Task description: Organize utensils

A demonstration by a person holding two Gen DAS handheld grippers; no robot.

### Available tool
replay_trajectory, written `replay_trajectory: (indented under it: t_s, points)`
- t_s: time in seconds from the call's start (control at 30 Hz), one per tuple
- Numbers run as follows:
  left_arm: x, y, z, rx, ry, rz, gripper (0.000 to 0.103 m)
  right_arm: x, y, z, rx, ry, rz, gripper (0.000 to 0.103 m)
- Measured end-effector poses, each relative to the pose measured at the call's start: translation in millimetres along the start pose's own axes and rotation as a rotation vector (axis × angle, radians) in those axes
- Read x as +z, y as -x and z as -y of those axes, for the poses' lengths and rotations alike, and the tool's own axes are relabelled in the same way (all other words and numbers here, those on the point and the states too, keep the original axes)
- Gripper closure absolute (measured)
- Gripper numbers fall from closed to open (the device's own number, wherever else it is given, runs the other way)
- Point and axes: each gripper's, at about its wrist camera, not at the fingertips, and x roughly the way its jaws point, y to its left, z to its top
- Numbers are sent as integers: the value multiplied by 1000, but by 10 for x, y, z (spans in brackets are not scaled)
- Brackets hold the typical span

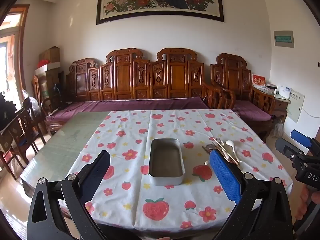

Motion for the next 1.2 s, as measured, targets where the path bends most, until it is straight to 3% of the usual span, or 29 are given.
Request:
replay_trajectory:
  t_s: [1.2]
  points:
    - [18, 0, 14, 1, -5, 3, 6, 39, 42, 23, 1, -11, 7, 3]
